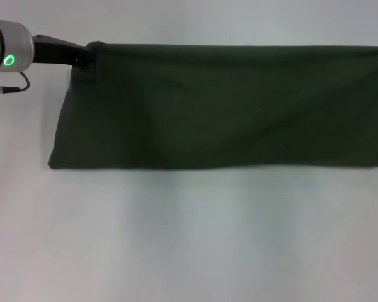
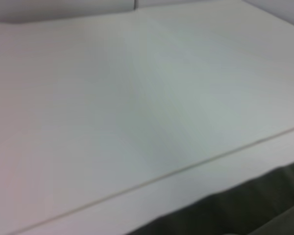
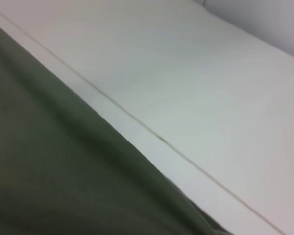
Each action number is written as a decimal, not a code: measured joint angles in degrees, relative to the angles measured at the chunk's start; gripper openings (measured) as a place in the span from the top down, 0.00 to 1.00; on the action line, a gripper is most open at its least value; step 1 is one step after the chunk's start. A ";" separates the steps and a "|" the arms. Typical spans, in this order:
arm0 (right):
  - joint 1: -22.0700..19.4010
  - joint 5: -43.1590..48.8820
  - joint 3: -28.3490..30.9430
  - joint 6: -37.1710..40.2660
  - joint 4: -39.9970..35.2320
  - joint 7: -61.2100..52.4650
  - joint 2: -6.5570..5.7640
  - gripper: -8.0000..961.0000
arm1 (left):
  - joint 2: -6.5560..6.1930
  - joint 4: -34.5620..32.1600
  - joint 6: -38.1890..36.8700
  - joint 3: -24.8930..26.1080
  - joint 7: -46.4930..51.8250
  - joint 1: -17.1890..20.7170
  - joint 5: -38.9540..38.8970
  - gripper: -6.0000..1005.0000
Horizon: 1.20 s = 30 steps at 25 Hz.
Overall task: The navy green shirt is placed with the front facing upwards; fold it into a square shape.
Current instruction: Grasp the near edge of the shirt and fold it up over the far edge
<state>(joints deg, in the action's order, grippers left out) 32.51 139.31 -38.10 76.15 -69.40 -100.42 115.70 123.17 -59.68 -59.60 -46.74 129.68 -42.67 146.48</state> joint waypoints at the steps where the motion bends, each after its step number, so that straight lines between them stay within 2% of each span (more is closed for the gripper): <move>1: 0.35 -0.36 0.00 -1.43 1.57 0.67 -0.15 0.95 | 0.10 0.60 1.32 -0.06 -0.46 -0.07 -0.32 0.97; 11: 4.21 -0.72 -0.24 -13.31 13.76 5.70 -1.26 0.94 | -0.15 8.70 12.75 -3.05 -2.29 -1.85 -1.32 0.97; 15: 5.40 -0.72 -0.33 -17.18 17.16 7.10 -1.78 0.94 | -0.52 11.73 16.98 -4.24 -2.37 -2.79 -1.36 0.97; 20: 6.54 -0.79 -0.31 -21.00 19.92 8.67 -1.91 0.94 | -0.25 13.80 22.94 -5.86 -2.81 -3.12 -1.32 0.97; 30: 8.92 -1.39 -0.48 -24.60 24.75 10.95 -2.09 0.93 | -0.12 16.73 26.02 -6.36 -4.67 -4.55 -1.03 0.97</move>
<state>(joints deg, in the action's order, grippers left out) 41.42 137.91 -38.58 51.55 -44.65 -89.47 113.60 123.05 -42.94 -33.58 -53.10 125.00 -47.22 145.45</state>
